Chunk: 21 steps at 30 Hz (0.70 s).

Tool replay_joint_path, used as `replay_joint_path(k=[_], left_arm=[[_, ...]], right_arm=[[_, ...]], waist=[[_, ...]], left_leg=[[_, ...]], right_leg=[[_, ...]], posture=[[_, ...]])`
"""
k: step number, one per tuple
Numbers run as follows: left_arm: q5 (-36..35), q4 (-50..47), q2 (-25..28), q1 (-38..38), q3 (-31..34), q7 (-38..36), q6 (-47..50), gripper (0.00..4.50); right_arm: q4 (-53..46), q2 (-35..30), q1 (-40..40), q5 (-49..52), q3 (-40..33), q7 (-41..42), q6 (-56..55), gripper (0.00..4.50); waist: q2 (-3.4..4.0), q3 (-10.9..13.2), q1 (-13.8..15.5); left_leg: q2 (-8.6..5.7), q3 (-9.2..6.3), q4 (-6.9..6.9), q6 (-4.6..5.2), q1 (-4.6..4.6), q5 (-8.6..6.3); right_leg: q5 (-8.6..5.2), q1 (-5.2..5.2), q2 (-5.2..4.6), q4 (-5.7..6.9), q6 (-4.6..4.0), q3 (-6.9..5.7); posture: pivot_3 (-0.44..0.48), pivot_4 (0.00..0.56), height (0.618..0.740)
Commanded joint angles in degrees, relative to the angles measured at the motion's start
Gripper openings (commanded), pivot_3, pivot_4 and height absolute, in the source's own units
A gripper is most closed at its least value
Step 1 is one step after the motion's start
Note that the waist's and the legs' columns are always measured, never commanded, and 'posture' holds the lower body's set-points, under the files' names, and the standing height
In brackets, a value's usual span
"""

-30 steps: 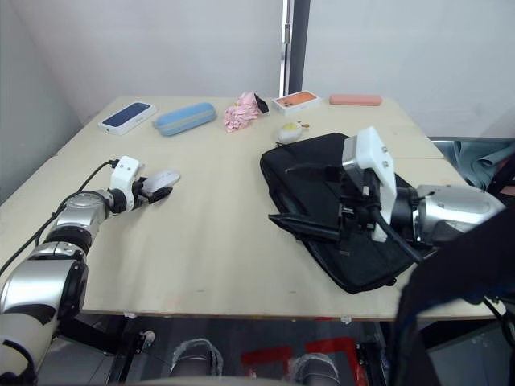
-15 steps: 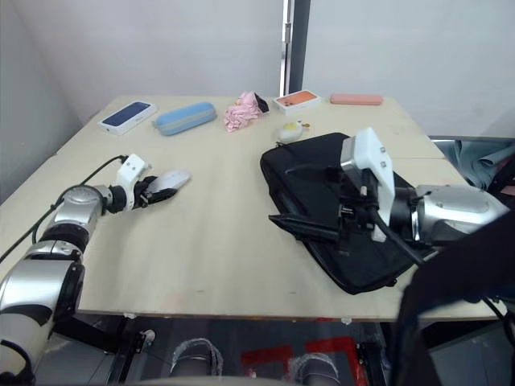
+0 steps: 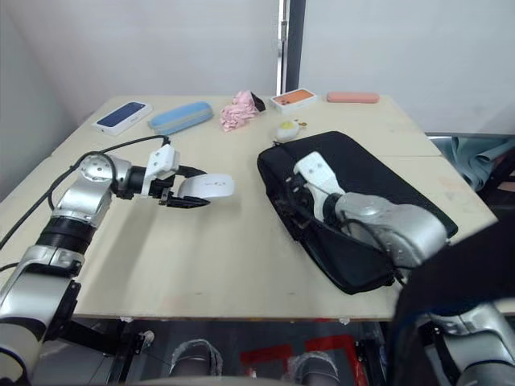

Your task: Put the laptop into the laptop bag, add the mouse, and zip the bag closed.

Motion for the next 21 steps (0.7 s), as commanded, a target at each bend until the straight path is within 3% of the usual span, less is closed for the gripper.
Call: replay_joint_path(k=[1, 8, 21], left_arm=[[0.89, -1.64, -1.20, -0.13, -2.01, 1.10, -0.50, 2.87], [0.28, -3.01, -3.19, 0.04, -2.78, 2.98, -0.89, 2.87], [0.38, -3.09, -5.19, 1.68, -3.14, 5.84, -2.89, 2.87]], right_arm=[[2.15, -0.11, -2.80, -10.19, 5.96, -0.78, 0.58, 4.50], [4.44, -0.01, -4.45, -22.70, 12.13, 2.32, -0.04, 4.50], [0.10, 3.93, -3.85, -25.29, 6.56, 10.17, 3.20, 0.30]], waist=[[0.00, 0.00, -0.25], [0.00, 0.00, -0.18], [0.00, 0.00, -0.18]], left_leg=[[0.01, 0.00, -0.04, -0.14, 0.01, 0.07], [0.02, -0.01, -0.05, -0.19, 0.02, 0.08], [0.03, -0.01, -0.03, -0.17, 0.06, 0.08]], right_leg=[[-0.01, -0.01, 0.02, -0.03, 0.00, 0.00], [0.00, 0.04, 0.04, -0.05, 0.02, 0.00], [0.01, 0.05, 0.04, 0.00, 0.03, 0.02]], posture=[[0.000, 0.150, 0.740], [0.000, 0.150, 0.740], [0.000, 0.150, 0.740]])
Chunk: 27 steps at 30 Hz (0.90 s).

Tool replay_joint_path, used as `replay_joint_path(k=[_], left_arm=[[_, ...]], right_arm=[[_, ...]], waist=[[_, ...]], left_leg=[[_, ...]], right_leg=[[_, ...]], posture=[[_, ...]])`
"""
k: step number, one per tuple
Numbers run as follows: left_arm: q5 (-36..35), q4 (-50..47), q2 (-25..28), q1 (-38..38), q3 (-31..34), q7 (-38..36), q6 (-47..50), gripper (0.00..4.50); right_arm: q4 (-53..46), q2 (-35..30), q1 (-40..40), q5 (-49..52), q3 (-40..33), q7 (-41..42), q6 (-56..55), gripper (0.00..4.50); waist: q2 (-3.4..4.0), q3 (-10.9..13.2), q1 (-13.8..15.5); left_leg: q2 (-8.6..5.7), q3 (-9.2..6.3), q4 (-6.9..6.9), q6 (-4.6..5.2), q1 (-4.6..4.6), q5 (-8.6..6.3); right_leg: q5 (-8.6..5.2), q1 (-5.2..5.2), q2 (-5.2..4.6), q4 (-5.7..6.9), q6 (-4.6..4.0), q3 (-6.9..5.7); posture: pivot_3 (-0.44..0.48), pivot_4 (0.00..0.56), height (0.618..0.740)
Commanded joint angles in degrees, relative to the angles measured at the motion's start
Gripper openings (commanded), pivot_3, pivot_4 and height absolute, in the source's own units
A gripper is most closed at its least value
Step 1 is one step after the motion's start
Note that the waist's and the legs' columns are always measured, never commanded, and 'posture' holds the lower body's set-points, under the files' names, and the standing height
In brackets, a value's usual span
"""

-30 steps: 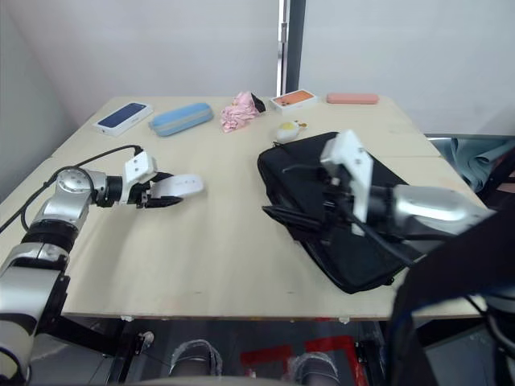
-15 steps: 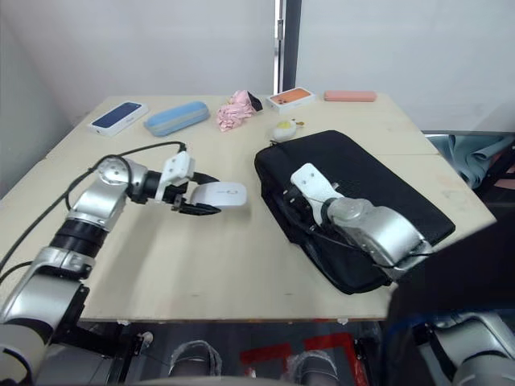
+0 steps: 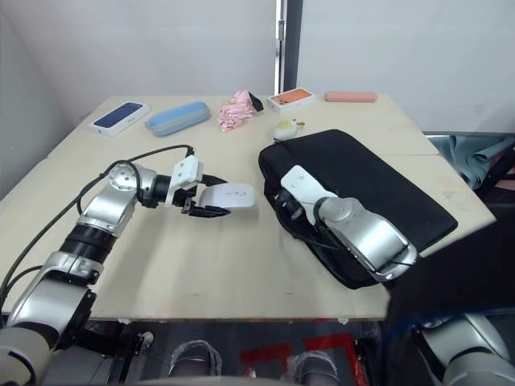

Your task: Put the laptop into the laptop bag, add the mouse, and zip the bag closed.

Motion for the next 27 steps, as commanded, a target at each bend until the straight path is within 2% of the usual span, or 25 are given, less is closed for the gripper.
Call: replay_joint_path(k=[1, 6, 11, 18, 23, 27], left_arm=[[-0.26, -1.62, -0.25, 0.00, 0.35, 0.99, -1.78, 2.87], [0.75, -1.90, -0.51, 0.49, -0.93, 1.52, -2.89, 2.87], [-0.14, -3.87, -1.40, 1.31, -1.01, 1.86, -1.78, 2.87], [0.53, -3.37, -2.49, 1.54, -1.80, 2.86, -2.50, 2.87], [0.88, -2.41, -3.93, 0.97, -2.56, 3.55, -2.76, 2.87], [1.46, 0.07, -6.00, -0.86, -3.18, 4.82, -3.24, 2.87]], right_arm=[[-1.52, 0.61, -0.18, -0.63, -4.11, 1.70, 1.04, 0.04], [-1.10, 3.47, -0.35, 0.32, -8.66, 3.28, 2.81, 0.04], [-1.47, 8.20, -5.77, 6.44, -21.33, 6.68, 9.30, 0.04], [2.05, 5.27, -16.61, 11.50, -34.27, 10.91, 15.07, 0.04], [5.05, 5.23, -22.70, 13.19, -40.19, 10.81, 17.48, 0.04], [3.96, 6.12, -22.64, 13.75, -40.61, 10.53, 18.42, 0.04]], waist=[[0.00, 0.00, 0.02], [0.00, 0.00, 0.04], [0.01, 0.01, -0.40], [0.03, 0.02, -0.28], [0.07, 0.04, -0.27], [0.08, 0.05, -0.24]], left_leg=[[0.00, 0.00, 0.00, 0.01, 0.01, 0.00], [0.00, 0.00, 0.02, 0.02, 0.01, -0.01], [0.00, 0.03, 0.02, 0.03, 0.01, -0.01], [0.00, 0.03, 0.02, 0.06, 0.02, -0.02], [0.00, 0.08, 0.01, 0.05, -0.03, -0.01], [0.02, 0.11, -0.03, 0.04, -0.04, 0.00]], right_leg=[[0.00, 0.01, 0.00, 0.00, 0.00, 0.00], [0.00, 0.01, 0.00, 0.02, 0.00, 0.01], [0.01, -0.05, 0.01, 0.07, -0.01, 0.05], [0.00, -0.05, 0.01, 0.10, -0.03, 0.05], [-0.01, -0.14, 0.02, 0.11, -0.05, 0.08], [-0.04, -0.19, 0.05, 0.10, -0.09, 0.10]], posture=[[0.000, 0.150, 0.740], [0.000, 0.150, 0.740], [0.000, 0.150, 0.740], [0.000, 0.150, 0.740], [0.000, 0.150, 0.740], [0.000, 0.150, 0.740]])
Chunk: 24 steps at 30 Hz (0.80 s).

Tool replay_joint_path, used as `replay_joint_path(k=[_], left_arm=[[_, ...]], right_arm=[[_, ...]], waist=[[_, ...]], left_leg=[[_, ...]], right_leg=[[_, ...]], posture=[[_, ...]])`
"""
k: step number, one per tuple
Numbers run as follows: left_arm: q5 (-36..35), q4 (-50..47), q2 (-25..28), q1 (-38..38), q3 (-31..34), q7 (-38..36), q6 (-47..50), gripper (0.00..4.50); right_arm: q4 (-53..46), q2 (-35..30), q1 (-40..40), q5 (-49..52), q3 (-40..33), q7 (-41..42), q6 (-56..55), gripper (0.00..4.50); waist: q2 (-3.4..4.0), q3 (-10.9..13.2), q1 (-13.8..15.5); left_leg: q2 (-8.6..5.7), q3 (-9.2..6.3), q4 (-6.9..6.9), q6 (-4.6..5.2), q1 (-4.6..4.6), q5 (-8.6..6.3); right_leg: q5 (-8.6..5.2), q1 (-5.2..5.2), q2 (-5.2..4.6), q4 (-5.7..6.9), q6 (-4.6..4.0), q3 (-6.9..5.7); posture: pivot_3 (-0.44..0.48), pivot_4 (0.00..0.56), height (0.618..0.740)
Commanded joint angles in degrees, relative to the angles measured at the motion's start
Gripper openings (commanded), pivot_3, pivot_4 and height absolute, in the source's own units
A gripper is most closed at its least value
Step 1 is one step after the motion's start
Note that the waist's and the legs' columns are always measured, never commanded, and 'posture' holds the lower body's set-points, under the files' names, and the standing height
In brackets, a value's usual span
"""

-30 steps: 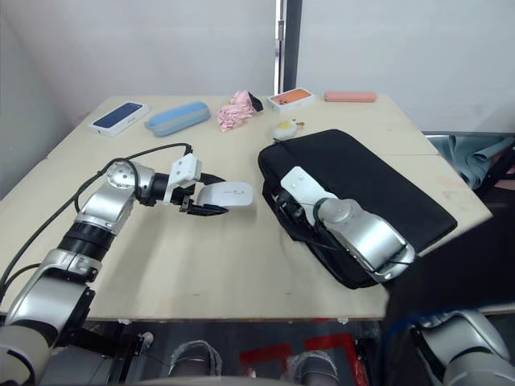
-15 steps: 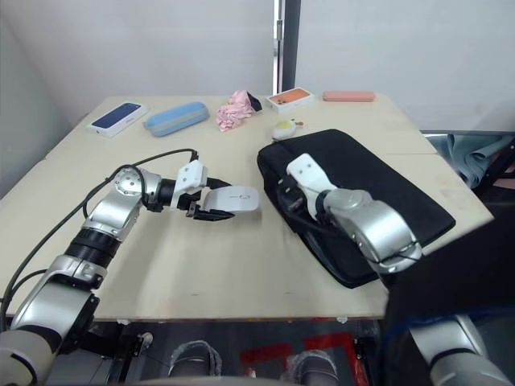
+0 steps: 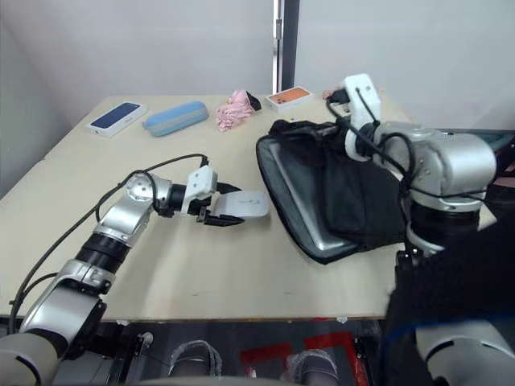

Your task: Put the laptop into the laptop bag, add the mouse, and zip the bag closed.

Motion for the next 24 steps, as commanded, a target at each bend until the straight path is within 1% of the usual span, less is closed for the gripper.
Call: replay_joint_path(k=[1, 3, 6, 9, 13, 15, 17, 21, 24], left_arm=[[1.02, 2.01, -1.78, -3.26, -0.37, 1.75, -1.48, 2.87], [2.12, 4.33, -3.65, -4.78, -0.21, 4.57, -1.99, 2.87], [3.89, 9.45, -7.65, -8.47, 0.41, 10.79, -1.06, 2.87], [3.37, 12.40, -11.58, -11.02, 0.31, 11.78, 0.83, 2.87], [5.18, 16.83, -14.78, -12.87, -0.41, 14.23, 0.14, 2.87], [5.98, 21.80, -17.85, -15.42, 0.62, 19.33, -0.46, 2.87], [6.51, 26.32, -20.48, -17.77, 1.37, 22.64, -1.80, 2.87], [6.93, 32.61, -23.94, -20.56, 1.62, 24.45, -5.46, 2.87], [7.33, 36.79, -25.57, -22.40, 1.91, 25.87, -7.27, 2.87]], right_arm=[[-3.51, 0.60, -2.01, 1.62, -2.18, 0.11, -0.99, 0.04], [-3.88, 0.95, -1.68, 1.62, -2.13, -0.18, -0.85, 0.04], [-4.30, 1.38, -1.15, 1.66, -2.15, -0.71, -0.63, 0.04], [-5.27, 1.52, -0.44, 1.92, -1.78, -0.93, -0.67, 0.04], [-5.41, 1.29, -0.09, 1.88, -1.34, -1.05, -1.26, 0.04], [-5.52, 1.17, 0.05, 1.78, -1.17, -1.21, -1.26, 0.04], [-5.80, 1.25, 0.04, 1.82, -1.09, -1.43, -1.09, 0.04], [-6.16, 1.49, -0.22, 1.97, -1.09, -1.87, -0.61, 0.04], [-6.39, 1.63, -0.52, 2.07, -1.13, -2.10, -0.23, 0.04]], waist=[[0.01, 0.01, 0.04], [0.01, 0.01, 0.16], [0.01, 0.01, 0.41], [0.00, 0.02, 0.55], [0.00, 0.02, 0.50], [0.00, 0.02, 0.67], [-0.01, 0.02, 0.85], [-0.01, 0.02, 0.88], [-0.01, 0.03, 0.89]], left_leg=[[0.00, 0.00, 0.00, 0.00, 0.00, 0.00], [0.00, 0.02, 0.00, 0.01, -0.02, 0.00], [0.00, 0.02, 0.02, 0.01, -0.02, 0.00], [0.00, 0.02, 0.02, -0.01, -0.02, 0.02], [-0.01, 0.04, -0.01, 0.01, -0.02, 0.03], [-0.01, 0.03, 0.00, 0.03, -0.02, 0.02], [-0.02, 0.02, 0.04, 0.04, -0.04, 0.02], [-0.03, 0.02, 0.04, 0.03, -0.05, 0.03], [-0.03, 0.03, 0.03, 0.04, -0.05, 0.03]], right_leg=[[0.00, -0.01, 0.00, 0.00, 0.00, 0.00], [0.00, -0.03, 0.00, 0.01, 0.00, 0.02], [0.01, -0.02, 0.00, 0.01, 0.00, 0.04], [0.01, -0.01, 0.00, 0.00, 0.00, 0.04], [0.01, -0.01, 0.00, -0.02, 0.00, 0.05], [0.01, -0.01, 0.00, -0.01, 0.00, 0.04], [0.03, 0.00, -0.01, -0.01, 0.01, 0.04], [0.07, 0.00, -0.01, -0.04, 0.06, 0.07], [0.07, 0.00, -0.01, -0.05, 0.06, 0.07]], posture=[[0.000, 0.150, 0.740], [0.000, 0.150, 0.740], [0.000, 0.150, 0.740], [0.000, 0.150, 0.740], [0.000, 0.150, 0.740], [0.000, 0.150, 0.740], [0.000, 0.150, 0.740], [0.000, 0.150, 0.740], [0.000, 0.150, 0.740]])
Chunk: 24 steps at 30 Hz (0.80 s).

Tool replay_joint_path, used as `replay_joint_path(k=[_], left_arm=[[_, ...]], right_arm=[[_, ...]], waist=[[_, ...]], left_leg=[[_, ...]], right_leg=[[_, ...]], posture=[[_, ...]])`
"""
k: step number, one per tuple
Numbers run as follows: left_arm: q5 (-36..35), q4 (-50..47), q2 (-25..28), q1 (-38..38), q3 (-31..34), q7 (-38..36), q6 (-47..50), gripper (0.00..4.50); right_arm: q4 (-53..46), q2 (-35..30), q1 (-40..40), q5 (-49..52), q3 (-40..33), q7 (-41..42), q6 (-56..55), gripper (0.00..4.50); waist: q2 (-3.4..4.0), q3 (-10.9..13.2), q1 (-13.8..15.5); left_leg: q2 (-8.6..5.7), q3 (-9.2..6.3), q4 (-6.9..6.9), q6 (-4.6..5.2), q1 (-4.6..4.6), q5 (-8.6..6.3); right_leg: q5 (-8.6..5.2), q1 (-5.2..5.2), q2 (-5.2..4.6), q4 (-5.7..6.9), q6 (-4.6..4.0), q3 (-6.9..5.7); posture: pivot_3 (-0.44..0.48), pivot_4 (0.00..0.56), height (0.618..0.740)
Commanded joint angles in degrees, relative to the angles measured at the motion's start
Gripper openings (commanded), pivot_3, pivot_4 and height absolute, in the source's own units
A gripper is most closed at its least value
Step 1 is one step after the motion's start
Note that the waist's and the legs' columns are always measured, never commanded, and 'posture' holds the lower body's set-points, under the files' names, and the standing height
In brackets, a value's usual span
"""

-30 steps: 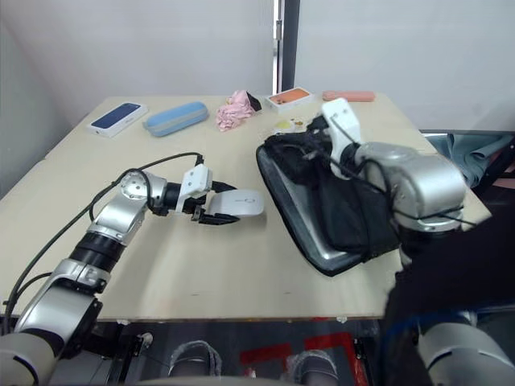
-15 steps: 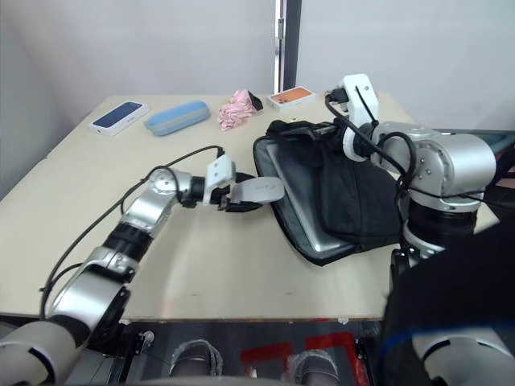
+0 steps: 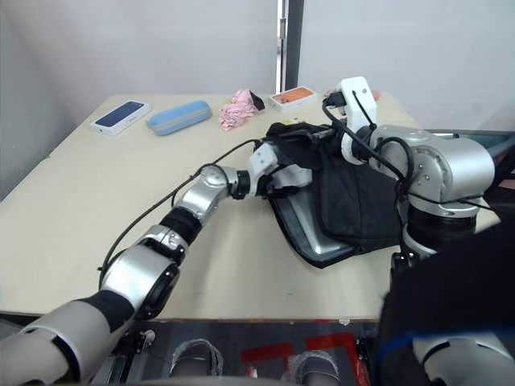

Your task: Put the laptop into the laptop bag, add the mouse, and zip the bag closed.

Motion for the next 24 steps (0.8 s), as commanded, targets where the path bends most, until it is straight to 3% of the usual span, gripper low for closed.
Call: replay_joint_path(k=[1, 9, 17, 18, 19, 20, 24], left_arm=[[0.91, 4.04, -1.44, -2.96, 1.16, 2.04, -3.28, 2.87], [2.37, 13.21, -4.92, -7.49, 2.87, 7.08, -7.30, 2.87], [2.19, 16.33, -7.69, -8.53, 5.04, 8.42, -7.22, 2.87], [2.02, 16.44, -7.88, -8.53, 5.40, 8.00, -7.13, 3.92], [1.95, 16.49, -8.01, -8.51, 5.70, 7.61, -7.09, 4.23], [1.99, 16.50, -8.13, -8.50, 5.91, 7.24, -7.11, 4.45], [1.77, 16.46, -8.48, -8.69, 7.00, 7.75, -7.22, 4.45]], right_arm=[[-3.80, 0.02, -2.17, 0.82, -1.41, -0.16, -0.96, 0.04], [-4.40, 0.80, -2.47, 0.89, -1.52, -1.12, -0.30, 0.04], [-7.02, 1.19, -1.72, 1.16, -3.08, -1.94, 2.09, 0.04], [-7.21, 1.31, -1.81, 1.16, -3.25, -2.01, 2.37, 0.00], [-7.41, 1.42, -1.81, 1.15, -3.37, -2.07, 2.60, 0.00], [-7.58, 1.50, -1.81, 1.11, -3.43, -2.12, 2.79, 0.00], [-8.42, 2.31, -2.01, 0.94, -3.60, -2.37, 3.68, 0.00]], waist=[[0.00, 0.00, -0.02], [0.00, 0.00, 0.14], [0.00, 0.00, 0.35], [0.00, 0.00, 0.34], [0.00, 0.01, 0.34], [0.00, 0.01, 0.34], [0.00, 0.01, 0.38]], left_leg=[[0.00, 0.00, 0.01, 0.01, 0.00, 0.00], [-0.01, -0.01, 0.02, 0.02, 0.00, 0.00], [-0.01, 0.00, 0.01, 0.01, -0.01, 0.01], [-0.01, 0.00, 0.01, 0.01, -0.01, 0.01], [-0.01, -0.01, 0.01, 0.02, 0.00, 0.00], [-0.01, -0.01, 0.00, 0.02, 0.00, 0.00], [-0.01, -0.01, 0.01, 0.02, 0.00, 0.00]], right_leg=[[0.00, 0.00, 0.00, 0.00, 0.00, 0.00], [0.03, 0.02, 0.00, 0.00, 0.04, 0.01], [0.03, 0.02, 0.00, -0.05, 0.05, 0.01], [0.03, 0.02, 0.00, -0.05, 0.05, 0.00], [0.03, 0.02, 0.00, -0.05, 0.05, 0.00], [0.03, 0.02, 0.00, -0.04, 0.05, 0.01], [0.04, 0.02, -0.01, -0.05, 0.06, 0.01]], posture=[[0.000, 0.150, 0.740], [0.000, 0.150, 0.740], [0.000, 0.150, 0.740], [0.000, 0.150, 0.740], [0.000, 0.150, 0.740], [0.000, 0.150, 0.740], [0.000, 0.150, 0.740]])
